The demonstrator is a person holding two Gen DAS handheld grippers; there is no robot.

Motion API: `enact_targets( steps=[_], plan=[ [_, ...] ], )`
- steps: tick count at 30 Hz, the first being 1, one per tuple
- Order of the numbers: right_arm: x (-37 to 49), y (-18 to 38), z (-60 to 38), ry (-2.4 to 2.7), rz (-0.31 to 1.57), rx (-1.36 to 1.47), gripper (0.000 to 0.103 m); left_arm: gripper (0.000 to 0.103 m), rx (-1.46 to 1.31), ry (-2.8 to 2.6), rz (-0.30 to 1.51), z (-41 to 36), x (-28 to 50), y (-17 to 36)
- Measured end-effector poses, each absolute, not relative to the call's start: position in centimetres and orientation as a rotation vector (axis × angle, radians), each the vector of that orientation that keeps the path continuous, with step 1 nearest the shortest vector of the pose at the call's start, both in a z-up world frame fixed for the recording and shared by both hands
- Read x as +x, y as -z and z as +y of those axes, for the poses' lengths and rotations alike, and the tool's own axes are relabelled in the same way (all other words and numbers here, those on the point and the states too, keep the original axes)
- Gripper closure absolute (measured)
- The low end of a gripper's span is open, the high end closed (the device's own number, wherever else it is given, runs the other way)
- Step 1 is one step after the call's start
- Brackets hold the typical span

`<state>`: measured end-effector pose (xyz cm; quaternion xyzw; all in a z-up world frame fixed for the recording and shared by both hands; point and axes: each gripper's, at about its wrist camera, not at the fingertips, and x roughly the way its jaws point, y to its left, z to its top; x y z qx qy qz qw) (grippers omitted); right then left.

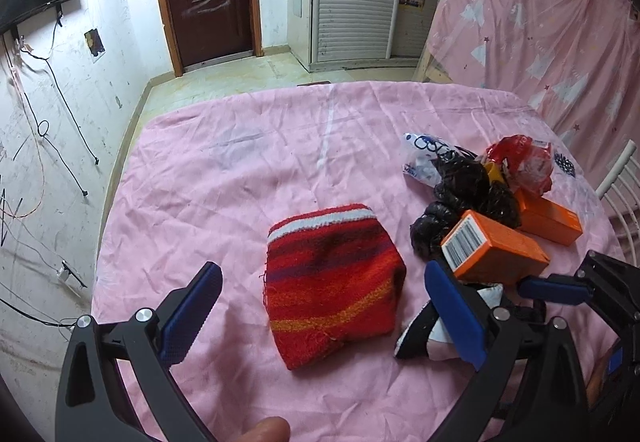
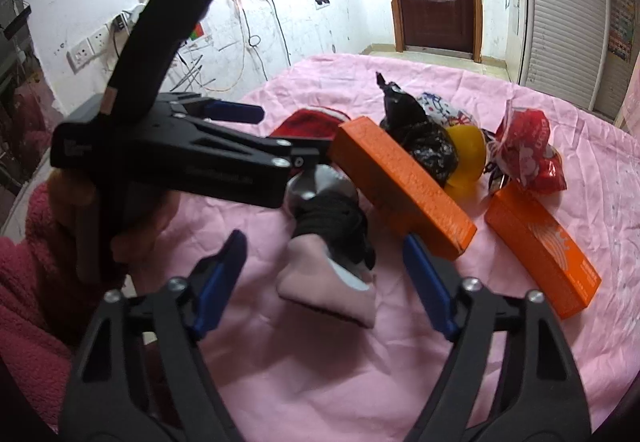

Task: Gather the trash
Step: 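Grasp the red striped sock with the left tool while the right tool grasps the black-and-pink sock, then carry both socks toward the yellow bin beside the white chair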

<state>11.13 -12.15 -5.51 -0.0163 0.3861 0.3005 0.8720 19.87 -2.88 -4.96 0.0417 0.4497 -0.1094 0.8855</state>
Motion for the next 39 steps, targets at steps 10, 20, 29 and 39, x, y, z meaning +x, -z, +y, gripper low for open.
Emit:
enact_targets(
  steps=[10, 20, 29, 39],
  plan=[
    [9.7, 5.6, -11.2, -0.619, 0.797, -0.105, 0.069, 0.039, 0.082, 0.207, 0.977, -2.9, 20.0, 5.7],
    [8.0, 4.9, -13.4, -0.666, 0.76, -0.019, 0.069, 0.081, 0.062, 0.16, 0.964, -3.3, 19.3, 5.1],
    [7.5, 3.4, -16.1, -0.664, 0.701, 0.049, 0.069, 0.087, 0.084, 0.097, 0.863, -3.9, 17.0, 1.5],
    [5.4, 2.2, -21.3, -0.582, 0.621, 0.119, 0.069, 0.087, 0.137, 0.147, 0.786, -8.3, 14.4, -2.2]
  ],
)
